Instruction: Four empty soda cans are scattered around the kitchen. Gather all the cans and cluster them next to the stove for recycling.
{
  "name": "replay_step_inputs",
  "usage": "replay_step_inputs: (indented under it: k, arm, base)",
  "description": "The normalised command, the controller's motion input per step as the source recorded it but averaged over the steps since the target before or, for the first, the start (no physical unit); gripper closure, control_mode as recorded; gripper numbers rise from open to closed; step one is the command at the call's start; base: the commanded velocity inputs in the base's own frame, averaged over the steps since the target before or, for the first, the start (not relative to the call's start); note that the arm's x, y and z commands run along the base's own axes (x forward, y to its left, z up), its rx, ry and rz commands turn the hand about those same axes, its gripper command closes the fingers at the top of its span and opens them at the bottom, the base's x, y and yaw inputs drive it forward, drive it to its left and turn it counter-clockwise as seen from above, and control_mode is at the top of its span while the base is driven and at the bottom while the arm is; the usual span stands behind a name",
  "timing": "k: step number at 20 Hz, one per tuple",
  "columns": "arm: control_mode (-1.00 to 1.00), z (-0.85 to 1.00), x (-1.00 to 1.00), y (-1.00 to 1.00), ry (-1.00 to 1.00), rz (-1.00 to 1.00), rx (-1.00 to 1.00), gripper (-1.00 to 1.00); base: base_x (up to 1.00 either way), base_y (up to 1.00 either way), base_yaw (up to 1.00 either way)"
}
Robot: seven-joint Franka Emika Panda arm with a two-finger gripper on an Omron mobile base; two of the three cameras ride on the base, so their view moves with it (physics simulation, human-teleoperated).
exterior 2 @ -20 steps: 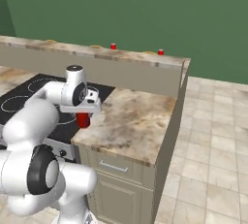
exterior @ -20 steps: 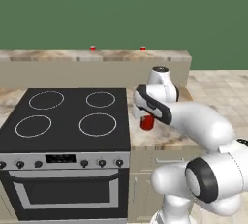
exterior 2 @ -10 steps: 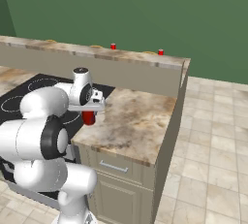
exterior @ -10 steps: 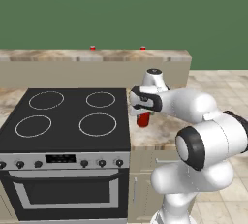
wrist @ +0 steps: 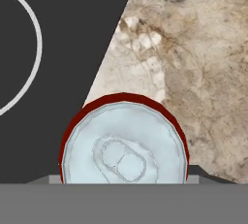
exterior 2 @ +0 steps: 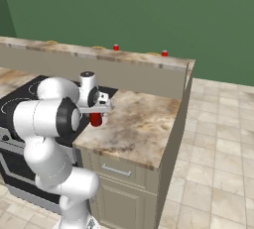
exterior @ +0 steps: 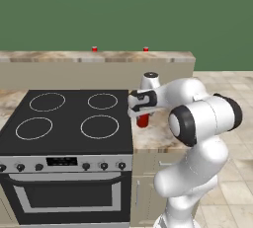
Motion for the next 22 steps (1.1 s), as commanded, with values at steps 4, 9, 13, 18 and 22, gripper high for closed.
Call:
replay_step_inputs:
  k: [4,9,13,18,22]
  arm:
    - [-1.0,-0.26,0.36,-0.07,0.0,0.0,0.0,1.0]
    - [-1.0,-0.29,0.36,-0.06,0.0,0.0,0.0,1.0]
    - [-1.0,-0.32,0.26,0.0,0.0,0.0,0.0,1.0]
    - [-1.0,-0.38,0.04,0.0,0.03,0.0,0.0,1.0]
    - [-1.0,-0.42,0.0,0.0,0.05,0.0,0.0,1.0]
  base:
    - [0.0,0.0,0.0]
    - [0.0,0.0,0.0]
    - [0.0,0.0,0.0]
    - [0.0,0.0,0.0]
    - [0.0,0.0,0.0]
